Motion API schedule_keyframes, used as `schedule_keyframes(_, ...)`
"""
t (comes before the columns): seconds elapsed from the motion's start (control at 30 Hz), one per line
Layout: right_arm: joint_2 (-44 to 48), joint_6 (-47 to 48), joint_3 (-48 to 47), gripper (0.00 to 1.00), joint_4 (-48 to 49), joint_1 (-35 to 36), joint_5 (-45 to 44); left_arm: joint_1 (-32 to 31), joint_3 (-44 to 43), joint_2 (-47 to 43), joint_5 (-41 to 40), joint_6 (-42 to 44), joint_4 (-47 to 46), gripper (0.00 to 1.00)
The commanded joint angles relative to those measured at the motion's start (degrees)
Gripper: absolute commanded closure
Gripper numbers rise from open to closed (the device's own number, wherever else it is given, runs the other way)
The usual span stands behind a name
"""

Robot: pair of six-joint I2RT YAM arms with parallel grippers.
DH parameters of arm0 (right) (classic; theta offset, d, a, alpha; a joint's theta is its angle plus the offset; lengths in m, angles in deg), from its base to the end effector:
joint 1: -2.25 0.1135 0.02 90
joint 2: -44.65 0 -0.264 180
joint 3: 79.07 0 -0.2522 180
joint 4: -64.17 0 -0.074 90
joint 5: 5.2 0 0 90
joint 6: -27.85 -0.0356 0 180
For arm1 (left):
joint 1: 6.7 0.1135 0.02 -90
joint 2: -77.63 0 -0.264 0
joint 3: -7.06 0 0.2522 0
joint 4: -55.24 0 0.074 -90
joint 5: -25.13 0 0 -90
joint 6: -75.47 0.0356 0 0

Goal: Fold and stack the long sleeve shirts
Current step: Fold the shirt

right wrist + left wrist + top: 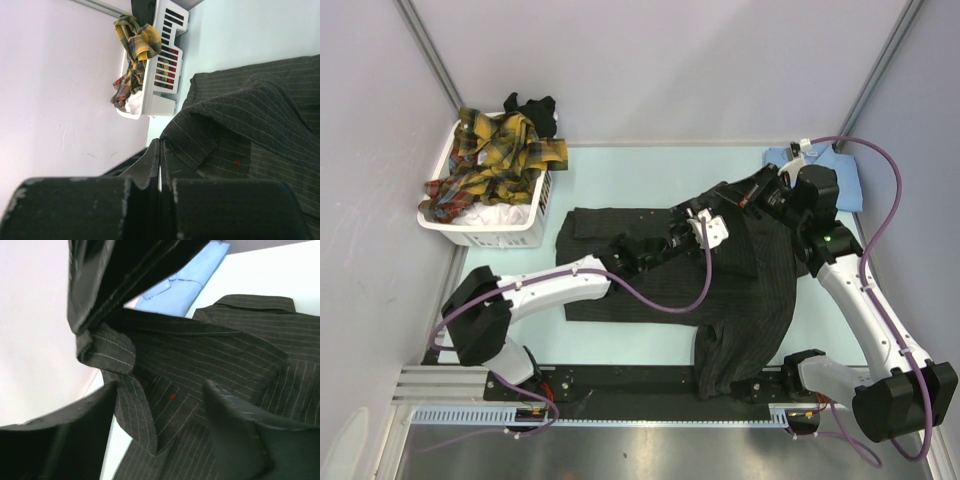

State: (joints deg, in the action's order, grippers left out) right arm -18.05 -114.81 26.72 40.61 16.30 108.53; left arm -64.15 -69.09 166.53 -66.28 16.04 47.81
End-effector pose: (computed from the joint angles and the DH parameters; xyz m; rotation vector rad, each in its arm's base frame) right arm 0.2393 0.0747 0.3762 0.3236 1.9014 1.1796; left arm 0.1998 -0.3114 0.3116 1.1498 1.2173 -0.3346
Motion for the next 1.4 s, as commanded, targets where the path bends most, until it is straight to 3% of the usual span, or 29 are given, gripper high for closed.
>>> schedule_keyframes(0.0, 0.64, 1.95, -2.49, 1.0, 3.56, 0.19, 0.71, 1.9, -3.96, 1.62, -3.78, -1.03, -4.39, 0.45)
schedule_keyframes(0.07, 0.73, 2.56, -2.48, 1.0, 3.13, 0.2, 0.8, 2.6, -4.49, 1.62, -2.21, -1.3, -3.6, 0.6)
schedule_keyframes(0.1, 0.82, 3.0, -2.4, 1.0, 2.78, 0.11, 1.14, 2.96, -5.1, 1.54, -1.5, -0.86, -2.81, 0.82)
schedule_keyframes(0.17, 0.65, 5.71, -2.31, 1.0, 2.34, -0.42, 1.85, 3.31, -5.55, 0.84, 2.35, 0.28, 1.47, 1.0)
schedule_keyframes(0.23, 0.91, 9.58, -2.05, 0.85, 0.32, -2.86, 4.21, 3.66, -4.85, -1.44, 7.19, 0.46, 5.0, 1.0)
schedule_keyframes(0.33, 1.44, 20.91, -0.64, 0.67, -1.27, -11.71, 18.86, 4.01, -2.48, -5.56, 19.84, 3.08, 15.09, 1.0)
schedule_keyframes(0.37, 1.61, 27.72, -1.16, 0.66, -3.27, -13.58, 24.56, 3.93, -1.69, -6.63, 23.61, 4.49, 17.39, 1.0)
schedule_keyframes(0.47, 1.7, 37.17, -3.0, 0.62, -13.74, -24.02, 30.81, 4.01, -0.01, -8.83, 30.58, 5.55, 24.24, 1.0)
schedule_keyframes(0.57, 0.3, 48.25, -5.47, 0.51, -20.86, -27.65, 31.22, 4.01, -2.03, -9.45, 35.06, 6.78, 30.93, 1.0)
schedule_keyframes(0.6, -1.27, 50.36, -5.82, 0.45, -20.26, -28.01, 31.12, 4.19, -3.51, -9.62, 37.07, 7.4, 32.6, 1.0)
schedule_keyframes(0.7, -7.23, 48.46, -5.3, 0.39, -13.53, -28.11, 30.15, 4.19, -7.9, -9.36, 41.83, 6.97, 37.88, 1.0)
schedule_keyframes(0.87, -20.42, 49.41, -8.8, 0.43, -9.45, -24.51, 27.88, 6.38, -20.73, -5.15, 47.36, 8.81, 52.02, 1.0)
schedule_keyframes(0.97, -29.39, 48.8, -12.49, 0.51, -8.04, -22.22, 27.26, 7.18, -33.63, -0.85, 50.01, 8.98, 60.9, 1.0)
schedule_keyframes(1.13, -40.56, 51.6, -17.77, 0.72, -10.14, -18.53, 24.97, 7.44, -42.89, 5.47, 49.66, 7.84, 71.0, 1.0)
schedule_keyframes(1.2, -43.99, 55.37, -19.27, 0.76, -13.9, -18.09, 23.83, 8.84, -45.35, 7.15, 49.92, 4.96, 71.73, 1.0)
schedule_keyframes(1.37, -46.9, 61.53, -19.45, 0.76, -20.15, -18.61, 21.36, 16.82, -49.57, 17.16, 49.84, -11.82, 72.69, 1.0)
